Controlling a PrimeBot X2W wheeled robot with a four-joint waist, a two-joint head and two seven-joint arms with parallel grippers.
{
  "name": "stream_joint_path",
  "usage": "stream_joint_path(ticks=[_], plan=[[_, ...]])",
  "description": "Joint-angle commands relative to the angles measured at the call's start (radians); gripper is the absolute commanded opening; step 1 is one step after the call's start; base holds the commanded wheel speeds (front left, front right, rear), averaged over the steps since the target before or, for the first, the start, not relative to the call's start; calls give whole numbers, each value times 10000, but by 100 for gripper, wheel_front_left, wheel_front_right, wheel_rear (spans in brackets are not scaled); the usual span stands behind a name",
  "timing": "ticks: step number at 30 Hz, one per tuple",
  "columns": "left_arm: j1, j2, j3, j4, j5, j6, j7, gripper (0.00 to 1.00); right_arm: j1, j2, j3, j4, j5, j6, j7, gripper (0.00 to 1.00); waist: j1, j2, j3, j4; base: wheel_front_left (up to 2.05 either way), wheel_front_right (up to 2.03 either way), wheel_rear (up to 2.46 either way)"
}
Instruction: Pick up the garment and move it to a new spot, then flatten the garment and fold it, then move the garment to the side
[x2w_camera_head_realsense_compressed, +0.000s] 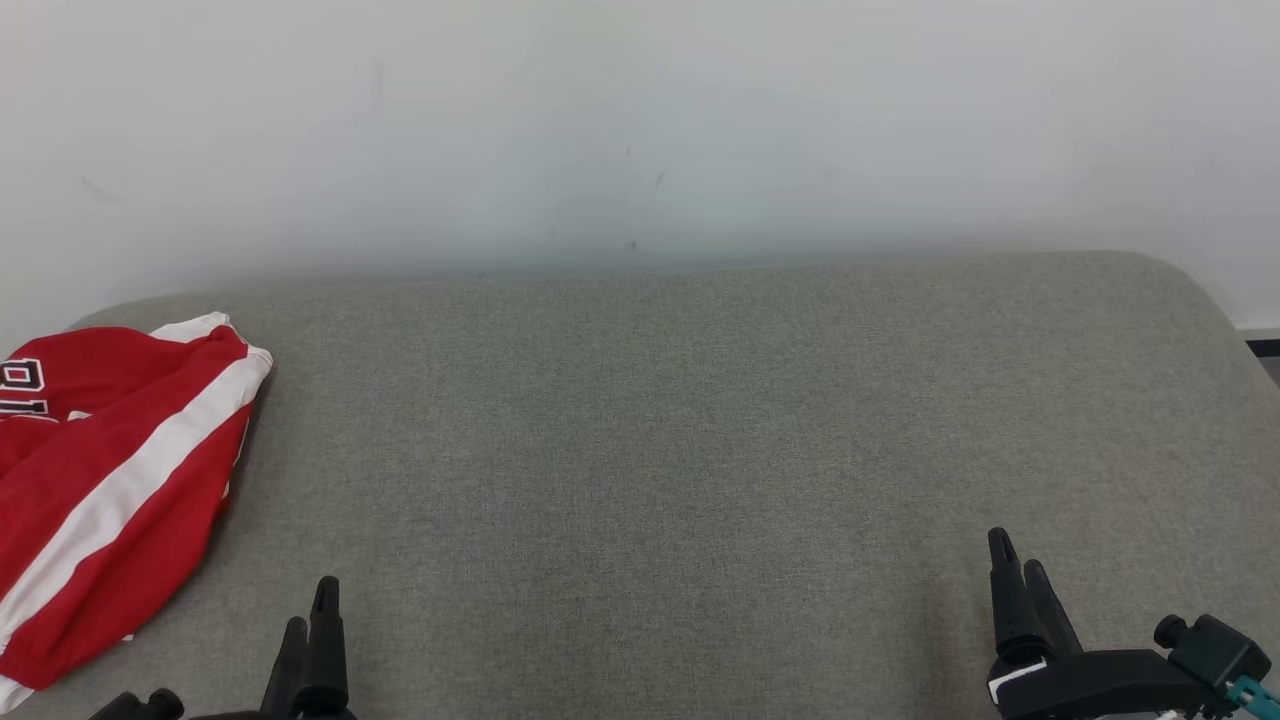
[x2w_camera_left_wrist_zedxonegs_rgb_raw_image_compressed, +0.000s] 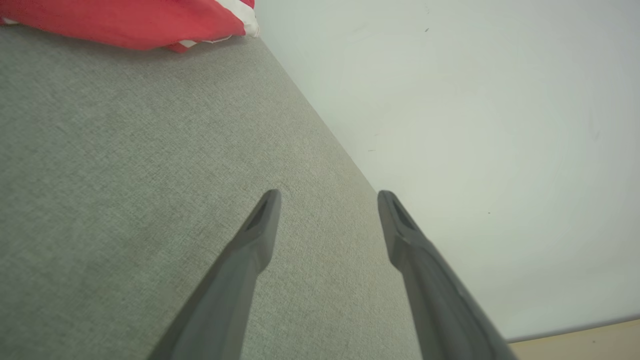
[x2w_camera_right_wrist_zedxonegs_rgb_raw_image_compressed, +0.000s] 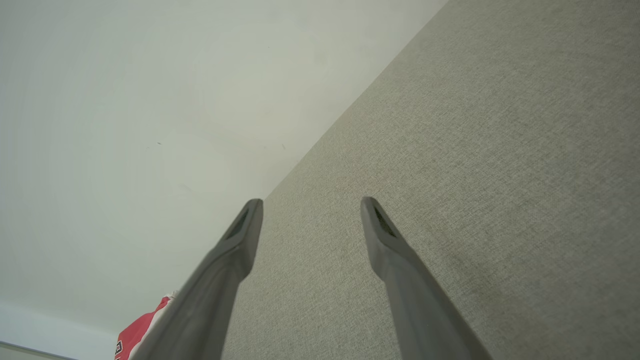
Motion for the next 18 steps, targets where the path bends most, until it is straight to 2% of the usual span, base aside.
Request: stream_joint_path(ticks=[1,18], plan=[[-17,53,-54,-127,491,49,-114,100,-145,-33,57,-76,-418,-8,-115,100,0,0,2,1,0,0,0],[70,69,-348,-156,3469,366,-633,100,-141,-38,286,77,-2828,-10,-577,100,0,0,-71,38,0,0,0]])
